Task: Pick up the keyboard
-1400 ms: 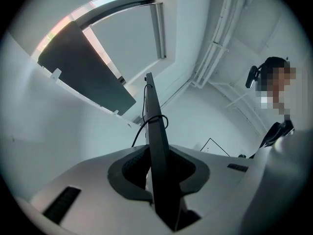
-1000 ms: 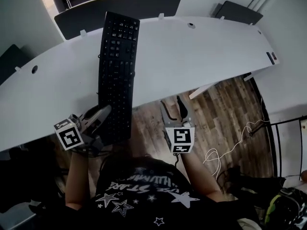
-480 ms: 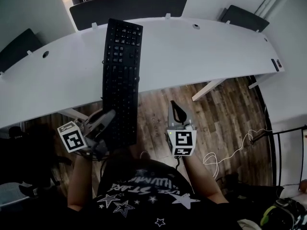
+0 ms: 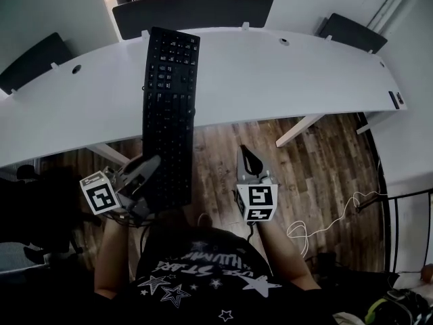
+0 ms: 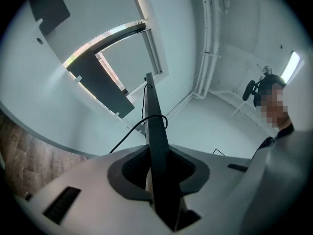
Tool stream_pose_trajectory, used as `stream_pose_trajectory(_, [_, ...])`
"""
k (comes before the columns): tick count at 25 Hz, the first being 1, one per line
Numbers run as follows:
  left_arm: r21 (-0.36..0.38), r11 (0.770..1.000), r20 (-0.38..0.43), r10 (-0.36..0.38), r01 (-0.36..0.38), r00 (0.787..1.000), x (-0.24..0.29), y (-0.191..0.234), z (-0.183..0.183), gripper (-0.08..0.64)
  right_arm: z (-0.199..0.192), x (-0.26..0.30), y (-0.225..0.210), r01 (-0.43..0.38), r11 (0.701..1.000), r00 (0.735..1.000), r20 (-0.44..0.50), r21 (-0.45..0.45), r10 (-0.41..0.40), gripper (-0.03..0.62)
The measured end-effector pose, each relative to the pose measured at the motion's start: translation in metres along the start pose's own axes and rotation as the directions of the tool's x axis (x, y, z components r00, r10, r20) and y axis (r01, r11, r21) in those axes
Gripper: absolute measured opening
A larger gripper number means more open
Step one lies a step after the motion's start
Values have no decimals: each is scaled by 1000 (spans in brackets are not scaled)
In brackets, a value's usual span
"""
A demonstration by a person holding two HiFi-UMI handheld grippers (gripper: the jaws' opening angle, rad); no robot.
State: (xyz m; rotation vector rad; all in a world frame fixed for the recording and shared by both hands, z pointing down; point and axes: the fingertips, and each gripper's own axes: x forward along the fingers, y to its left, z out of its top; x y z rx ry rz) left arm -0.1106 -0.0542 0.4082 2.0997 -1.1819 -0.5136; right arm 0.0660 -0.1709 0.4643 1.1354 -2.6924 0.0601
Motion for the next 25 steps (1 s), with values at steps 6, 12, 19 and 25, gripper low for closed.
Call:
stream_pose_trajectory(6, [-2, 1000, 2, 12, -12, 1000, 1, -3, 2, 87, -4, -4, 3, -27, 999, 999, -21, -21, 27, 2])
stream_pose_trajectory(12, [-12, 1000, -15, -5, 5, 1000, 0, 3, -1, 87, -7, 2, 16, -40, 999, 999, -35, -25, 39, 2])
stream_pose_trajectory(19, [-34, 999, -55, -9, 7, 998, 0, -4, 2, 87, 3, 1, 23, -44, 999, 996, -79, -22, 42, 2])
stream_pose_trajectory(25, [-28, 1000, -77, 0, -2, 997, -1, -10, 16, 87, 26, 9, 44, -72, 997, 994, -85, -31, 69, 2])
